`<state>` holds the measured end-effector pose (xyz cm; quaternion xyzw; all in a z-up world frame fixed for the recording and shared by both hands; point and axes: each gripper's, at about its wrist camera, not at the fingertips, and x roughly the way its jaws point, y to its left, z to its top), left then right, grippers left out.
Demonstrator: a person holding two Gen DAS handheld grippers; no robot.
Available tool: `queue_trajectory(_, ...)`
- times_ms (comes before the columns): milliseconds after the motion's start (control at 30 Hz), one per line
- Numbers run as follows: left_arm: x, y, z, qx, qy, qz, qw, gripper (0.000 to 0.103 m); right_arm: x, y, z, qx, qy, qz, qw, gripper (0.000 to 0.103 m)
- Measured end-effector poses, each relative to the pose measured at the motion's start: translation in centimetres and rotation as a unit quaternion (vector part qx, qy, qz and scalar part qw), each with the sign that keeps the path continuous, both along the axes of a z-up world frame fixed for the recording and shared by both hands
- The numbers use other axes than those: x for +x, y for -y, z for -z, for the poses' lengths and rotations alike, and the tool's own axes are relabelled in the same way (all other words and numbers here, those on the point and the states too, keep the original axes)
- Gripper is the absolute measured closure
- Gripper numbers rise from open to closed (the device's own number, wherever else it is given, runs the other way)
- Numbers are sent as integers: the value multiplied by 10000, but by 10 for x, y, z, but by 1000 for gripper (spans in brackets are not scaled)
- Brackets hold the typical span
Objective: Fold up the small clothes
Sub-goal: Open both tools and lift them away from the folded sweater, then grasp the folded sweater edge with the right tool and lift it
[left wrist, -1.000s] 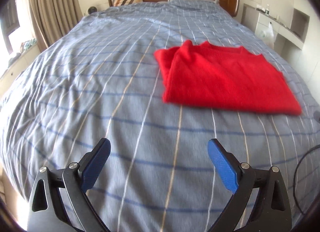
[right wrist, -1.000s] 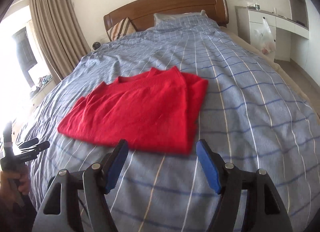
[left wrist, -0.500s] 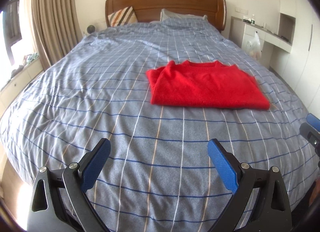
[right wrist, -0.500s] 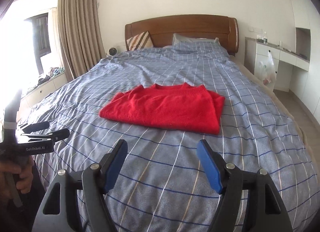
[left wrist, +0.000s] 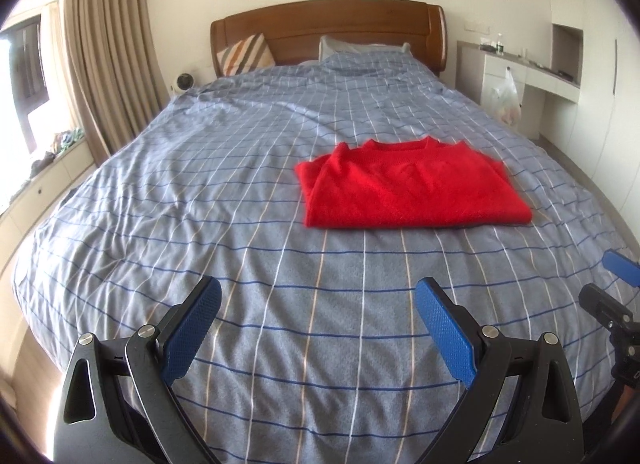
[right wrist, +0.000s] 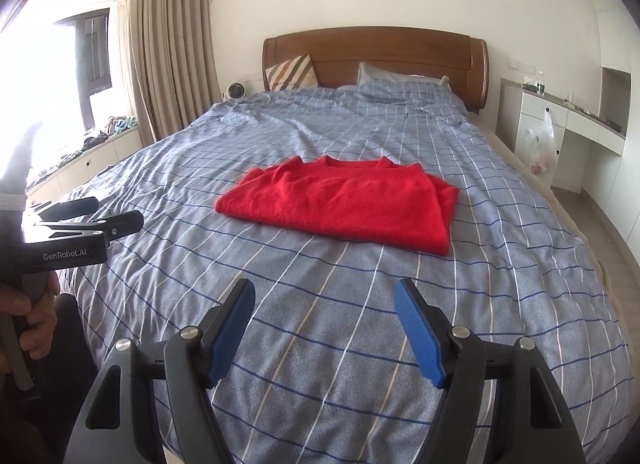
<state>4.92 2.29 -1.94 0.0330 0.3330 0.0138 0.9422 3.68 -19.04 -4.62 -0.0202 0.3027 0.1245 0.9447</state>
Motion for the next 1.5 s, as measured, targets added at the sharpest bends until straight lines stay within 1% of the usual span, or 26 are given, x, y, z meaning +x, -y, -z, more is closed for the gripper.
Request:
queue_trajectory(333, -1, 1, -1, -2, -7, -9, 10000, 5, -2, -1, 3, 54, -76, -5, 10000, 31)
queue_trajectory(667, 3, 0, 5, -48, -129, 0, 9999, 4, -2, -1, 10, 57, -169, -12, 9998, 31)
queue_trajectory(767, 10, -5, 19, -96, -164, 0, 9998, 2, 3, 1, 13, 74, -243, 5, 9997, 31)
queue_trajectory(833, 21, -12, 39, -116, -264, 4, 9996, 2, 10, 6, 19, 161, -341, 38, 9993, 31)
queue_trajectory(867, 28, -15, 53, -81, -392, -5, 9992, 2, 15, 11, 22, 230, -424, 67, 9988, 31)
queue_trajectory(933, 42, -22, 77, 72, -698, -28, 9975, 2, 29, 23, 29, 412, -616, 143, 9971, 31)
queue_trajectory(967, 48, -26, 86, 141, -788, -44, 9968, 2, 38, 31, 30, 497, -685, 199, 9962, 31)
queue_trajectory(1067, 53, -37, 100, 174, -720, -60, 9972, 2, 72, 61, 32, 731, -870, 469, 9924, 31)
queue_trajectory(1167, 53, -46, 114, -38, -728, -44, 9973, 2, 119, 97, 33, 1115, -1031, 753, 9855, 31)
queue_trajectory(1233, 50, -52, 122, -310, -731, -11, 9968, 2, 156, 120, 39, 1411, -1201, 928, 9783, 31)
queue_trajectory(1300, 44, -55, 127, -474, -617, 30, 9970, 2, 194, 140, 52, 1769, -1466, 1071, 9673, 31)
queue_trajectory(1400, 41, -55, 128, -433, -497, 155, 9977, 2, 241, 157, 76, 2220, -1816, 1232, 9500, 31)
queue_trajectory(1500, 41, -57, 130, -477, -465, 205, 9976, 0, 270, 161, 91, 2464, -1878, 1303, 9418, 31)
